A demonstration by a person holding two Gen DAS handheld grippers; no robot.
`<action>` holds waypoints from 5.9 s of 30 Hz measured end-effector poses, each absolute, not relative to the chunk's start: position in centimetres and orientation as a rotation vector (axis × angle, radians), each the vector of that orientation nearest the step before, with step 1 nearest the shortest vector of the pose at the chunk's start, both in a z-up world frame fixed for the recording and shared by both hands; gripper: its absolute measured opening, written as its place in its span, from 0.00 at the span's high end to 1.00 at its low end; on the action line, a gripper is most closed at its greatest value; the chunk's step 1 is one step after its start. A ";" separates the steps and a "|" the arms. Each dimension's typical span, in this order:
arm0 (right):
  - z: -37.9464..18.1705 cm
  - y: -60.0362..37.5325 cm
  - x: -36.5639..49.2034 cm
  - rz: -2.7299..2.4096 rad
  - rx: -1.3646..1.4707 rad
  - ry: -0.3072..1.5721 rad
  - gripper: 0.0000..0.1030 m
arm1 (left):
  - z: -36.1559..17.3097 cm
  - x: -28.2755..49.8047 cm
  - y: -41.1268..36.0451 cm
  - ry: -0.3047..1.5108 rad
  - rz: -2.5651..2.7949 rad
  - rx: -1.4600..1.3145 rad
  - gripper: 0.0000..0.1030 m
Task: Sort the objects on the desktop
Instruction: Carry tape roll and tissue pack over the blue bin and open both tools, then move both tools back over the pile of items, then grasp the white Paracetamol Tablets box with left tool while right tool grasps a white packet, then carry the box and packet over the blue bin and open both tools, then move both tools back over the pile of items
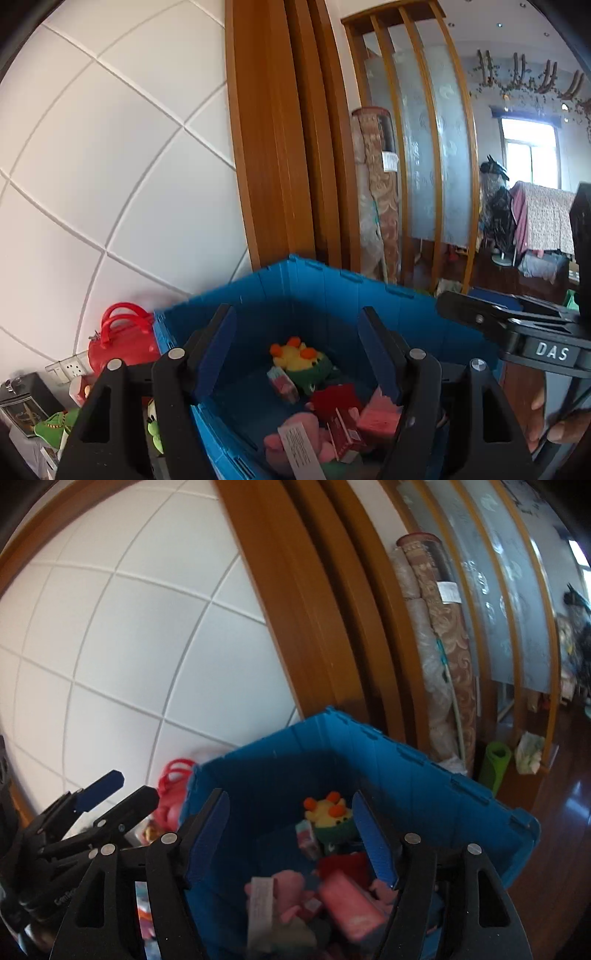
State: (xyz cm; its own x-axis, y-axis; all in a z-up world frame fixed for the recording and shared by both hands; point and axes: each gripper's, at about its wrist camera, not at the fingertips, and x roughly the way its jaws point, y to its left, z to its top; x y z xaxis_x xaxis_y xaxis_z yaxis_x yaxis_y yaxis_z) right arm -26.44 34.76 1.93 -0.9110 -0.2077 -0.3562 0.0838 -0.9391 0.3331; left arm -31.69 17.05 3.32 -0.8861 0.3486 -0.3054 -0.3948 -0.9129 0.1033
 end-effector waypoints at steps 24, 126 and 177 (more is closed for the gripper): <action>0.0 27.6 -15.4 -2.846 0.386 -0.219 0.02 | -1.8 -22.2 7.0 0.108 3.053 -0.415 0.31; 4.2 14.5 -18.2 -2.704 0.352 -0.079 0.84 | -3.0 -24.9 -1.3 0.346 2.689 -0.344 0.32; 1.7 12.2 -17.6 -2.676 0.353 -0.111 0.01 | -4.8 -21.5 -8.5 0.265 3.193 -0.535 0.29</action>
State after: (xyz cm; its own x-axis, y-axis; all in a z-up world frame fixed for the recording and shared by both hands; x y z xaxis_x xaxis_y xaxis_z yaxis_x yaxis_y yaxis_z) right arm -17.58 12.23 1.69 -0.8722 -0.4322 -0.2290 0.4118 -0.9015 0.1331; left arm -21.47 -8.47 -4.80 -0.9402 -0.1319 -0.3142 0.0784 -0.9810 0.1773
